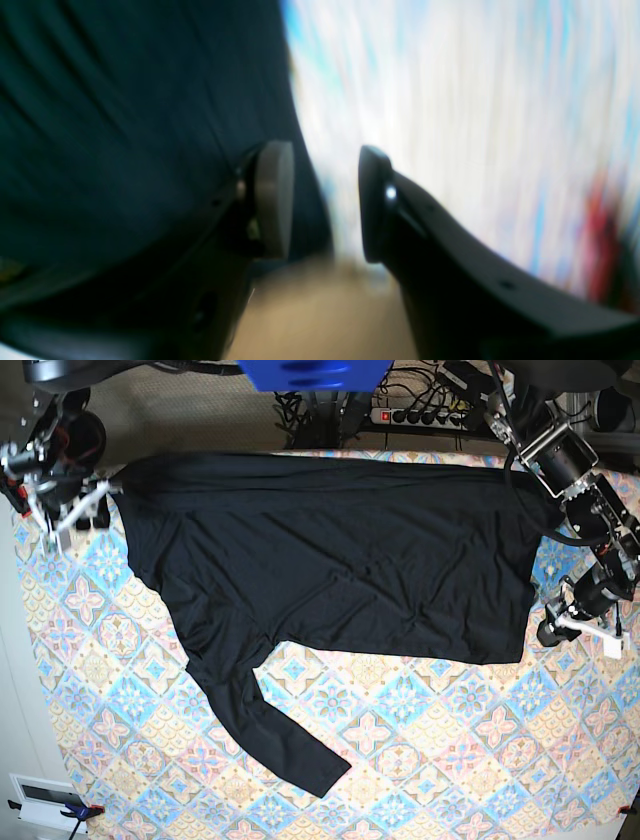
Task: Layout the t-shirt on the table in an organized manner, then fold the t-shirt properly
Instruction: 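Release the edge and move both grippers to the shirt's side edges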
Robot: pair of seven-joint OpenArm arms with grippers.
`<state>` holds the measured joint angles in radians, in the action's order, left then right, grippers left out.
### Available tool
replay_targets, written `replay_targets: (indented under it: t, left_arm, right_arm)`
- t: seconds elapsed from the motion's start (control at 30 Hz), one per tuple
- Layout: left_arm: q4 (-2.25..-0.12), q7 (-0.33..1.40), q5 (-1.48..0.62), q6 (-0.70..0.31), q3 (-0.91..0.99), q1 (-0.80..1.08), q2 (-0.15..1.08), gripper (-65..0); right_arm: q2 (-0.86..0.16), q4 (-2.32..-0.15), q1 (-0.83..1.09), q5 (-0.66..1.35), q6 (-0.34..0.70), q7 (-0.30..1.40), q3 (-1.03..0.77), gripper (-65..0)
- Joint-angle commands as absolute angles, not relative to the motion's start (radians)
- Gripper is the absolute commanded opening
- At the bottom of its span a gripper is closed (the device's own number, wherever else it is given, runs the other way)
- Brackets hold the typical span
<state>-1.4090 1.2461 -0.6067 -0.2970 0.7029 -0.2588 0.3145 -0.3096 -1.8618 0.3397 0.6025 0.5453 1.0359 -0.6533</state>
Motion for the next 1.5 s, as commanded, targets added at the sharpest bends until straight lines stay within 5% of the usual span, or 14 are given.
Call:
replay_targets:
  t: [0.0,0.6,1.23,1.47]
  left_arm:
    - [-1.389,1.224,-0.611,-0.300,0.687,-0.300,0.328,-37.5]
    - [-0.952,0.723,-0.338,-0.298,0.467,-0.433,0.325,-37.5]
    - [-0.937,0.673,-0.153,-0.297,0.466,-0.432,0.252,-37.4]
    - [-0.944,0.674,-0.280,-0.297,0.473,-0.429,0.303,-37.4]
  right_arm:
    - [-0.318,-1.879,0.318,0.608,0.549,1.030,-0.636,-44.1]
    - [-0.337,-1.874,0.139,0.553,0.549,1.030,-0.506,-44.0]
    - [-0.335,-1.854,0.139,0.553,0.549,1.032,-0.506,-44.0]
    - [-0.334,-1.856,0.139,0.553,0.549,1.033,-0.506,-44.0]
